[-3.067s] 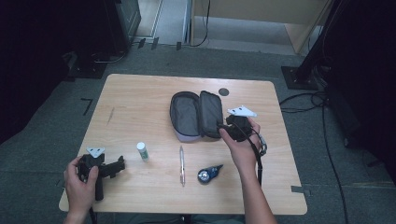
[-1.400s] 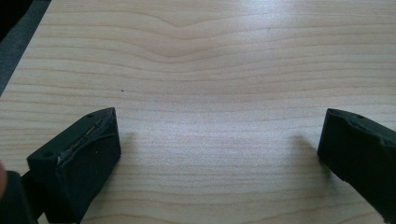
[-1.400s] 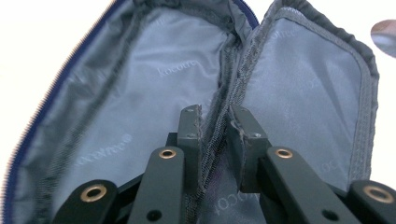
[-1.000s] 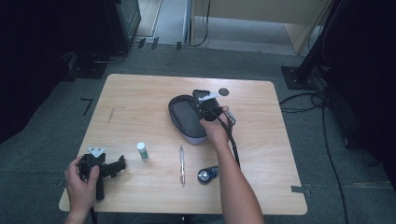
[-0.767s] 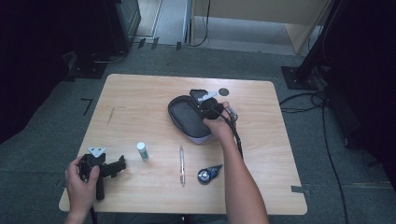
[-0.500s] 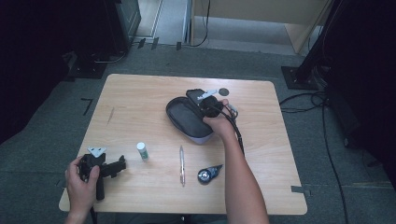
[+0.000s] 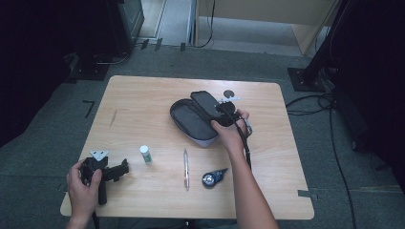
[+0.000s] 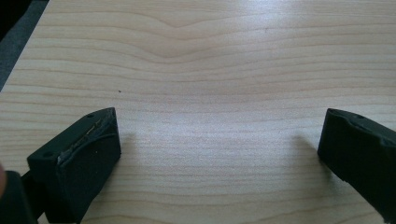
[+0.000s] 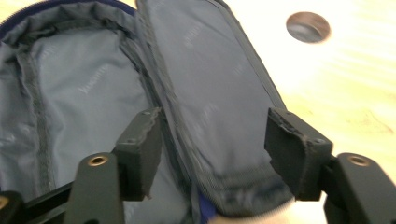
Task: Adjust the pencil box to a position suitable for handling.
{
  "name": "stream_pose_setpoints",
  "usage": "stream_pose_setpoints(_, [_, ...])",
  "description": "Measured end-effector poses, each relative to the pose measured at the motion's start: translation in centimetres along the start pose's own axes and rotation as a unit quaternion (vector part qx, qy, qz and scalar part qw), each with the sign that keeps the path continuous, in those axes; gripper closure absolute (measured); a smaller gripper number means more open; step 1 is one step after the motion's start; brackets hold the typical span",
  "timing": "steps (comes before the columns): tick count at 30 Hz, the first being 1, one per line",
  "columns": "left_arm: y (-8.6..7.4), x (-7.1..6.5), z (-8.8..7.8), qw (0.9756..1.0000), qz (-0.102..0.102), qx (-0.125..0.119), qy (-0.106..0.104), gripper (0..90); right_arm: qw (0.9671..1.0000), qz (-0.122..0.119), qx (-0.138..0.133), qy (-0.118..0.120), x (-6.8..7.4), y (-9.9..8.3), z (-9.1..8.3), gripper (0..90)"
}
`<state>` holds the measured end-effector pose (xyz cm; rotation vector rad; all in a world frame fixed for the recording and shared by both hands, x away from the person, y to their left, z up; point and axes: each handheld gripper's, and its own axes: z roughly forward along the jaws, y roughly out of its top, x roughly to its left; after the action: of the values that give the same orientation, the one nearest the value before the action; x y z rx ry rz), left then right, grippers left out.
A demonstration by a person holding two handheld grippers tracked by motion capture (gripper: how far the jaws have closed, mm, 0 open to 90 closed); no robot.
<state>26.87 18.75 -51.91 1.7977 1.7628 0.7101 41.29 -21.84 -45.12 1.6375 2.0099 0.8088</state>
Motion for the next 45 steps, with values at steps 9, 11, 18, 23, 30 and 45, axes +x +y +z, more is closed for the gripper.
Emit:
stream_pose_setpoints(9, [0.0,0.0,0.0,1.0,-0.001,0.0,0.001,0.0,0.9978,0.064,0.015,-0.008,-0.3,-2.5,-1.2,33.6])
stream_pose_setpoints(11, [0.0,0.0,0.0,1.0,-0.001,0.0,0.001,0.0,0.9962,0.083,0.026,-0.006,-0.2,-3.0,-1.3,34.9])
stream_pose_setpoints(18, [0.0,0.0,0.0,1.0,-0.002,-0.001,0.001,0.0,0.9932,0.114,0.026,-0.005,0.2,-4.0,-0.9,51.0])
stream_pose_setpoints(23, [0.0,0.0,0.0,1.0,-0.001,-0.001,0.001,0.0,0.9911,0.129,0.032,0.01,0.2,-4.1,-0.2,60.7])
stream_pose_setpoints(30, [0.0,-0.1,0.0,1.0,-0.002,-0.001,0.001,0.0,0.991,0.13,0.03,0.015,-0.1,-4.1,0.2,74.5])
stream_pose_setpoints(45, [0.0,-0.1,0.0,1.0,-0.001,0.0,0.001,0.0,0.9981,0.06,-0.013,-0.01,-2.4,-2.4,-0.1,68.0])
